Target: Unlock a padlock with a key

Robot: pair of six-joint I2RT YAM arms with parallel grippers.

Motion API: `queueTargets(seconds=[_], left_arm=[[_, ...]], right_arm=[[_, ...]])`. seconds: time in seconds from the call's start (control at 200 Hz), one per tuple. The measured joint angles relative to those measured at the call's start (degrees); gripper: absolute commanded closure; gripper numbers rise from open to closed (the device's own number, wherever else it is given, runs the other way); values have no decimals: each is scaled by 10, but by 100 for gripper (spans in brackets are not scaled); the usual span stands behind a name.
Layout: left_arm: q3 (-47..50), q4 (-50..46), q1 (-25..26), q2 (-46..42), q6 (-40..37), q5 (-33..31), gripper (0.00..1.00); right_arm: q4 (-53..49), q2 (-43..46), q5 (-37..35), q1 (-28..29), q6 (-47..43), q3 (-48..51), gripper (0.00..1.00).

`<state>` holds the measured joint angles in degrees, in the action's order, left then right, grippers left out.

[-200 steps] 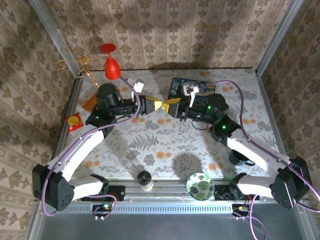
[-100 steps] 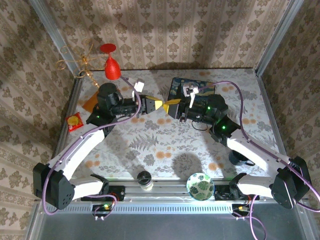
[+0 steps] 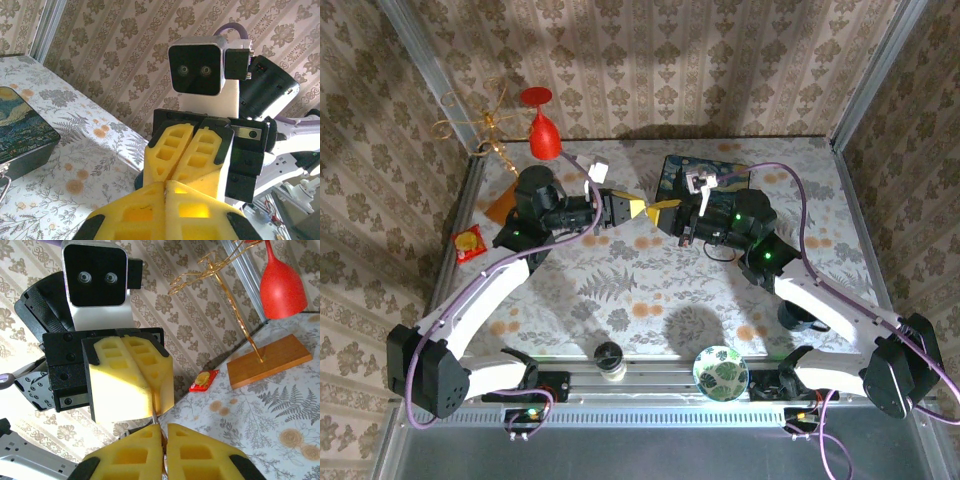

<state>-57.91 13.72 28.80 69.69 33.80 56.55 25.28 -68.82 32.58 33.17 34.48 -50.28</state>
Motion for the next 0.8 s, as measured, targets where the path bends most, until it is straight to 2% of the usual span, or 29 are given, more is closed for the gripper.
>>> queueTargets(seconds=[0.13,0.34,0.39,0.42,0.495,0.63,0.71,0.8], left_arm=[[0,0,-1,0,1,0,100],[0,2,-2,0,9,0,100],[0,3,-2,0,9,0,76],[0,5,-2,0,10,0,58],[0,15,-4,0,11,-5,35],[1,22,-11,-5,9,-23,17],[2,15,-12,-13,1,-43,1],[2,-6,-11,-26,-16,-80,0]], right_arm=[[0,4,-2,0,0,3,100],[2,6,-8,0,0,6,100],[2,6,-9,0,0,6,100],[2,6,-10,0,0,6,100],[-3,7,-16,0,-1,9,100],[-16,10,-36,-2,0,16,100],[-25,17,-51,-6,0,23,100],[-43,31,-75,-15,0,32,100]])
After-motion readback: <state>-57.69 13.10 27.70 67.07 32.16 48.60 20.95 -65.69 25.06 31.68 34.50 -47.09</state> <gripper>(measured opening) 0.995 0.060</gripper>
